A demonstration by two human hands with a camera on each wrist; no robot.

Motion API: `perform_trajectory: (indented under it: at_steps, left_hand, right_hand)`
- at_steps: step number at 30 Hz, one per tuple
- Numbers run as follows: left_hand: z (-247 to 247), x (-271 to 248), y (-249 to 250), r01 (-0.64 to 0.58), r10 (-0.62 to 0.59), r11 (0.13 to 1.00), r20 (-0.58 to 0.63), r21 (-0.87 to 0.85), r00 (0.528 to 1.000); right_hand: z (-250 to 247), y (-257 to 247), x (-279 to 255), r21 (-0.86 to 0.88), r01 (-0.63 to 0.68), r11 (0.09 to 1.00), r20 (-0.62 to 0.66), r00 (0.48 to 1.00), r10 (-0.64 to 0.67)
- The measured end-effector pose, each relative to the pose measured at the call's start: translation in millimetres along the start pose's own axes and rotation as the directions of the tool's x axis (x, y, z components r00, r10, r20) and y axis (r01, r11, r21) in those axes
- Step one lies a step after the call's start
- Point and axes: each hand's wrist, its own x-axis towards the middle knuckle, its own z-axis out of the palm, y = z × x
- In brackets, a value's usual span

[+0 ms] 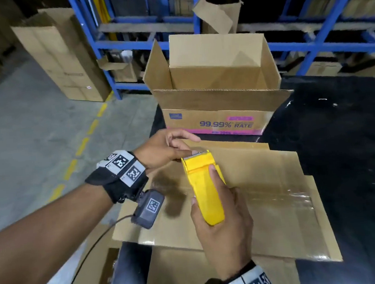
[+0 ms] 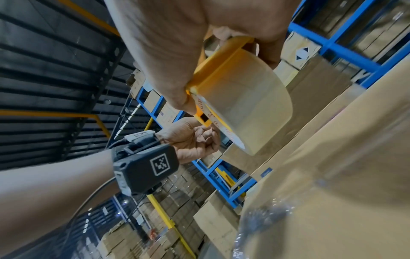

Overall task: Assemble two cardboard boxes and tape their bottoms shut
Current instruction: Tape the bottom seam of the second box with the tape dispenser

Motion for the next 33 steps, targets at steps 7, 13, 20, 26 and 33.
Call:
perform_trajectory:
  at_steps: [7,13,20,26,33]
  left_hand:
    - [-57.3,38.0,-13.1,0.029,-0.034,0.98,0.02,0.197,0.999]
    - [-105.0,85.8,-36.6,-0.023,0.012,0.974,0.048,0.224,0.999]
    - [-136.7,123.8,-73.9,0.01,-0.058,0.967,0.185,0.253,0.981]
    - [-142.2,139.9,-109.1,0.017,-0.063,0.975,0.204,0.22,0.977]
    - [-143.0,152.5,-133.0,0.03,-0.067,0.983,0.196,0.183,0.978]
  right_hand:
    - [54.1,-26.6,16.7,0.023,-0.045,0.999,0.067,0.997,0.043]
    - [93.2,-55.8,14.4,-0.129,-0.171,0.977,0.03,0.984,0.176]
    - [119.2,-76.5,-5.9,-0.179,-0.226,0.958,0.04,0.971,0.236]
    - [137.9,-76.9,4.7,-0.258,-0.293,0.921,0.119,0.936,0.331]
    - [149.5,-73.2,14.1,-0.288,-0.323,0.902,0.16,0.912,0.378]
